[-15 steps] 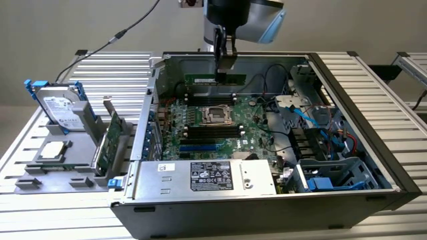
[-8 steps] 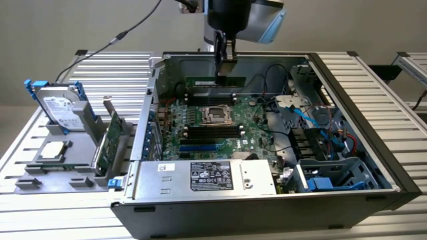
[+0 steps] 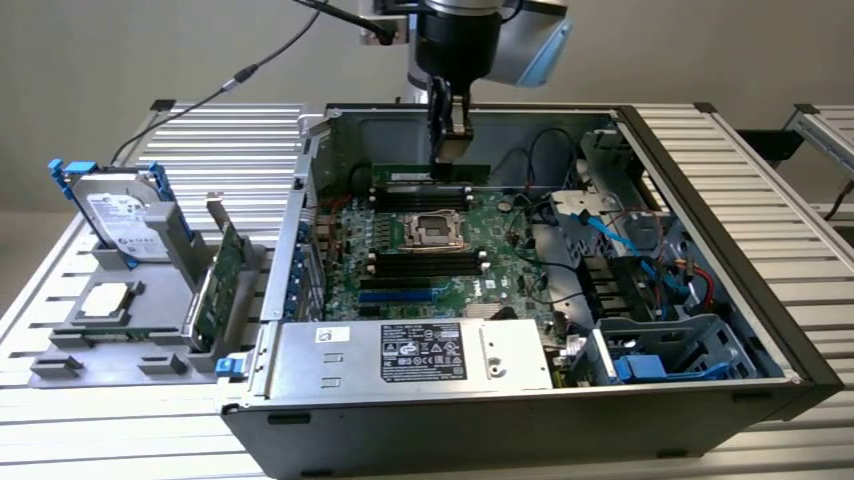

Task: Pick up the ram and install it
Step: 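Pick up the ram and move it above insertion slot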

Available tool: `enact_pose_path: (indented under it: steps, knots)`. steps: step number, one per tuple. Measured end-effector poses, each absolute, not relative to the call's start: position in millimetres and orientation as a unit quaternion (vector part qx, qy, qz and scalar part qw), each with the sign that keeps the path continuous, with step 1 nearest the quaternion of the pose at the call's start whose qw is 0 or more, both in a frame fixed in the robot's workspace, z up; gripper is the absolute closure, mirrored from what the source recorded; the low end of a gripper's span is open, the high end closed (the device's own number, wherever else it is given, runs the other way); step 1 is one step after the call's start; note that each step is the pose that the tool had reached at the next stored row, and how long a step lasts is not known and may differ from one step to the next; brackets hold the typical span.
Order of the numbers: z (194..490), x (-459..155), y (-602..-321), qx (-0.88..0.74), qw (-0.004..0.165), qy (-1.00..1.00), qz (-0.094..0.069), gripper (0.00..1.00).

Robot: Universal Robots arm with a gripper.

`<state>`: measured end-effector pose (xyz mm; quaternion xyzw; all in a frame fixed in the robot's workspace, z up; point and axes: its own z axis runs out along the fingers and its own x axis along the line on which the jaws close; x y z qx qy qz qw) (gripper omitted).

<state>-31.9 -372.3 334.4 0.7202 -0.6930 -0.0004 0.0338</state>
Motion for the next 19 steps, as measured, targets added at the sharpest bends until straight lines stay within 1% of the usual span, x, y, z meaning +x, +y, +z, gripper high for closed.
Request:
enact_pose_path:
  steps: [14,19]
  knots:
    - [309.5,-28.5,-372.3,0.717,0.032,-0.696,0.000,0.86]
    - [308.7,-28.4,-372.3,0.717,0.032,-0.697,0.000,0.86]
